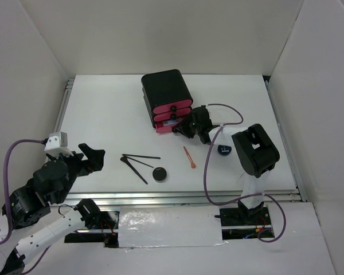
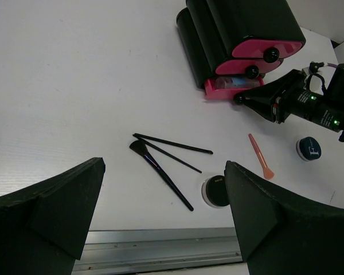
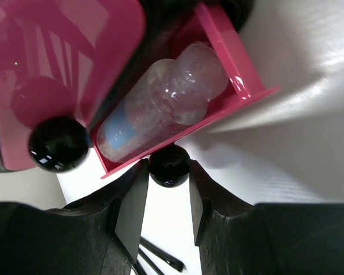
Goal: Organize the makeup
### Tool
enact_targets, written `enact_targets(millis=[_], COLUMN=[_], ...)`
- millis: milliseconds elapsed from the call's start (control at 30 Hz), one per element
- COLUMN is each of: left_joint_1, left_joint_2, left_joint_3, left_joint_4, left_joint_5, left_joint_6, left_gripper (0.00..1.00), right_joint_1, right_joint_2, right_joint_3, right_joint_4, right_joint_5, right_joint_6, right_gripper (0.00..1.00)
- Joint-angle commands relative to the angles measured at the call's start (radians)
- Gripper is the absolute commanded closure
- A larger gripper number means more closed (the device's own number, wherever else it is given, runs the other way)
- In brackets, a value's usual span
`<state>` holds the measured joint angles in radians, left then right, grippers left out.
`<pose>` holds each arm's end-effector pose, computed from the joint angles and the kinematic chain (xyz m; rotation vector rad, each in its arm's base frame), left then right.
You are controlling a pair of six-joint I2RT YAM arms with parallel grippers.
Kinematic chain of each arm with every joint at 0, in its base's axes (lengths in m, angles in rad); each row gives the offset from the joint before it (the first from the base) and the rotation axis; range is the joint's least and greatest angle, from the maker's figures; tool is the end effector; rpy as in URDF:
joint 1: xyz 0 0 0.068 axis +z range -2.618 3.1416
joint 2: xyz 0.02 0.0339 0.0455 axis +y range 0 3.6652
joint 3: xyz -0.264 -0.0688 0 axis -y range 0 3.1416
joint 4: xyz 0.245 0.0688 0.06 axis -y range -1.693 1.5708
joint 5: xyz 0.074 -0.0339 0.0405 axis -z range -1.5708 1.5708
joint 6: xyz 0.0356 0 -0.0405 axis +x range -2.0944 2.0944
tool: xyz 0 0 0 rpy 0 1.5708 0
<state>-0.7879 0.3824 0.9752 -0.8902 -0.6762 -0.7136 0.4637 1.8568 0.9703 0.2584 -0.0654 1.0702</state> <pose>0.0454 -0.0141 0.3688 -0.3928 1.7801 -0.4364 0.3428 0.1740 0.1505 0.6661 2.2603 0.8888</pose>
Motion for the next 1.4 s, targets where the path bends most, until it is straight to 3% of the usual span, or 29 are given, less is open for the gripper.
enact_targets(millis=[0, 300, 700, 1100, 1367], left_joint_1=[-0.005, -0.005, -0.005, -0.005, -0.005], left_joint_2=[-0.010, -0.020, -0.023, -0.020, -0.007], left_joint_3=[0.010, 0.008, 0.006, -0.001, -0.001], left_joint_4=[0.014, 0.019, 0.025, 0.043, 0.048], left_joint_5=[-0.016, -0.013, -0.005, 0.013, 0.021], left_joint_6=[-0.006, -0.003, 0.005, 0.023, 0.029], left_gripper=[0.01, 0.01, 0.01, 0.00, 0.01], right_joint_1=[-0.002, -0.030, -0.060, -0.071, -0.071], right_joint_2=[0.034, 0.096, 0.117, 0.150, 0.015], right_joint_3=[0.082, 0.125, 0.073, 0.076, -0.090], right_joint_4=[-0.011, -0.002, 0.212, 0.265, 0.383], right_joint_5=[-0.005, -0.042, -0.105, -0.099, -0.114], right_joint_6=[-0.019, -0.009, 0.051, 0.093, 0.097], right_gripper=[0.58, 0.58, 0.55, 0.54, 0.53])
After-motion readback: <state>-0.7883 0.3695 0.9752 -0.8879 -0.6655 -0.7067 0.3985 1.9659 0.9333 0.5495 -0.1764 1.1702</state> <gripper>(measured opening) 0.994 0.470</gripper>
